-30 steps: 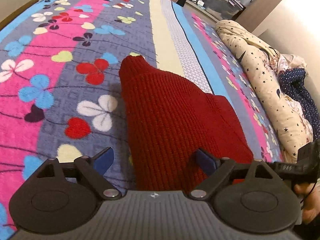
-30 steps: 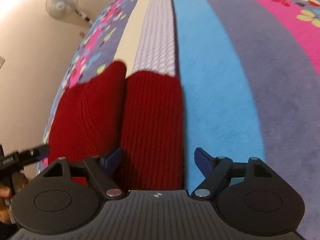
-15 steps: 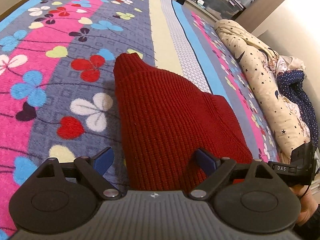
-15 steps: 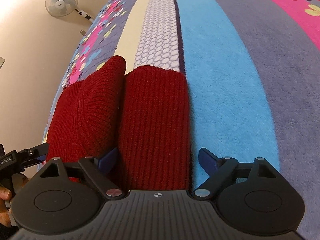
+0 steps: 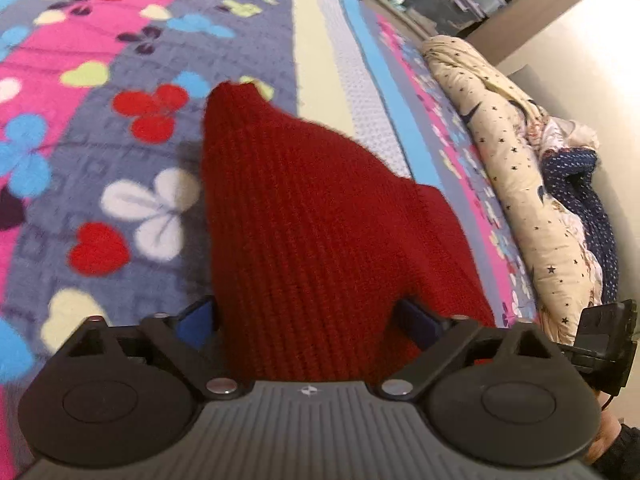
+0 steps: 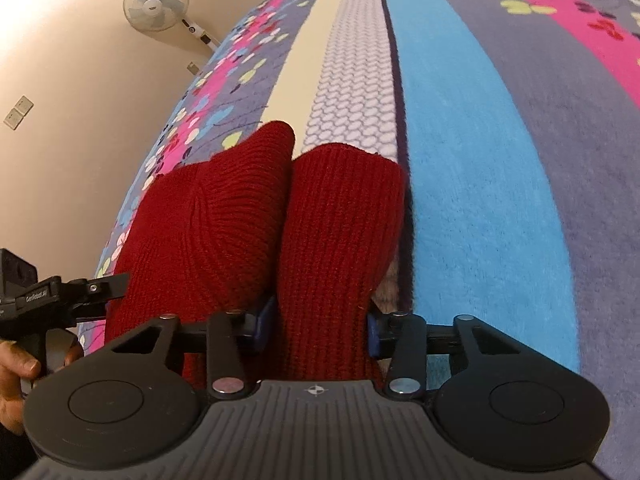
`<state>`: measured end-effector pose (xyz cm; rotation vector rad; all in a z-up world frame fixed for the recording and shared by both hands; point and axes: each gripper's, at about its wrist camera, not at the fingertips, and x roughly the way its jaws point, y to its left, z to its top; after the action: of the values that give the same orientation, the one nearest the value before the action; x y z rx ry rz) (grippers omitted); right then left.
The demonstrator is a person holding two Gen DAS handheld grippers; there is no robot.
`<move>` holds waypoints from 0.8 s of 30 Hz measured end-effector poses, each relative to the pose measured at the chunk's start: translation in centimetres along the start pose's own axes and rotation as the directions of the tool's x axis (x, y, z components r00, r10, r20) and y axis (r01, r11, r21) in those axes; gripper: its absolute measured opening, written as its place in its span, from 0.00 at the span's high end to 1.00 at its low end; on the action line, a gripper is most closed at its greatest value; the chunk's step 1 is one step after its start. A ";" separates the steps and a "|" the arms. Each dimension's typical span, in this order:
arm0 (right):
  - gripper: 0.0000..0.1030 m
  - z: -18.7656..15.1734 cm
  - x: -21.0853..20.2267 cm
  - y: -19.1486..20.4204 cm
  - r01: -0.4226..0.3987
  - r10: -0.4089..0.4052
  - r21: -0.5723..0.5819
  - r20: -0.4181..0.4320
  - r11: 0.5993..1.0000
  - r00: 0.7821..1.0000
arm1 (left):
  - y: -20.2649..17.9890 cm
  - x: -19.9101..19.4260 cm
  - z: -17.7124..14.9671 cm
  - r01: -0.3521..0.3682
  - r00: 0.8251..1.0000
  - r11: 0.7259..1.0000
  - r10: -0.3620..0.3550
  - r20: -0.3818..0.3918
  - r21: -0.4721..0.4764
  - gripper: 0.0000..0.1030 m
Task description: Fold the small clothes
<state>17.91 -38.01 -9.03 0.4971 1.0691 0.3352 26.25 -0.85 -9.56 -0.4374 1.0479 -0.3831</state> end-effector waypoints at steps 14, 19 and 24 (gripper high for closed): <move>0.70 3.8 -0.9 2.8 -0.146 0.148 -0.030 0.271 0.989 0.951 | -3.1 -3.9 4.4 -0.053 0.934 0.969 -0.037 0.356 0.241 0.43; 0.69 5.7 -1.5 4.4 -0.191 0.213 -0.094 0.412 0.977 0.886 | -2.3 -5.4 6.6 -0.041 0.880 0.966 -0.087 0.467 0.256 0.42; 0.61 7.4 3.3 4.4 0.032 0.002 -0.100 0.324 0.994 0.946 | -0.6 -2.5 8.7 -0.183 0.903 0.973 0.109 0.416 0.142 0.36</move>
<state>25.90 -34.32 -6.27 0.4326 0.7314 0.2825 32.80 1.28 -3.62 -0.2587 0.6279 -0.2334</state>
